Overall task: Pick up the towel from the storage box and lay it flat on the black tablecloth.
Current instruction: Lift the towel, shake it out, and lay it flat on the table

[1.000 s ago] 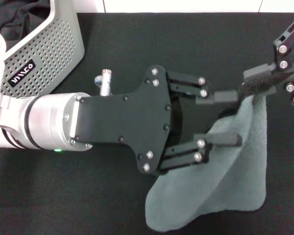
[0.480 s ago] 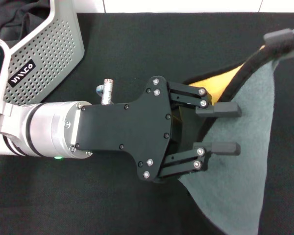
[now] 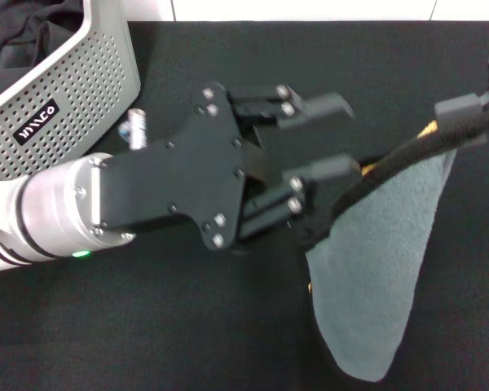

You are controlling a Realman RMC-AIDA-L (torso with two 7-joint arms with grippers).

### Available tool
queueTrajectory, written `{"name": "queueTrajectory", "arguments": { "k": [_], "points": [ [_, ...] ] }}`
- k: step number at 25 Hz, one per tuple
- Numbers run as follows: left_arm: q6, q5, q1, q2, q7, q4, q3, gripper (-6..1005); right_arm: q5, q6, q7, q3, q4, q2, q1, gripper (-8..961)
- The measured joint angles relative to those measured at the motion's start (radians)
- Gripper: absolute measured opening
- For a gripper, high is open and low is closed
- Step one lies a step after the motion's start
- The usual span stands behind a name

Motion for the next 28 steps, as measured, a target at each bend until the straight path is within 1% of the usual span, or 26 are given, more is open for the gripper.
{"name": "queueTrajectory", "arguments": {
  "k": [5,12,18,20,25,28],
  "points": [
    [0.003,-0.024,0.01,0.003,0.003,0.009,0.002,327,-0.009,0.001,-0.001,-0.006,-0.008,-0.001,-0.003,28],
    [-0.002,0.0,-0.028,-0.003,-0.042,-0.003,0.046,327,-0.025,0.001,-0.018,-0.014,0.003,0.01,0.011,28],
    [-0.013,0.001,-0.033,-0.004,-0.034,-0.01,0.052,327,-0.018,0.001,-0.031,-0.014,0.0,0.012,0.011,29],
    [-0.016,0.006,-0.038,-0.004,-0.036,-0.01,0.052,327,-0.016,0.0,-0.037,-0.011,0.001,0.017,0.012,29],
    [-0.027,0.015,-0.041,-0.007,-0.038,-0.014,0.079,327,-0.017,-0.001,-0.062,0.022,0.009,0.057,0.012,29],
    [-0.036,0.015,-0.041,-0.008,-0.037,-0.016,0.098,327,-0.015,-0.002,-0.075,0.044,0.016,0.071,0.008,30]
  ]
}}
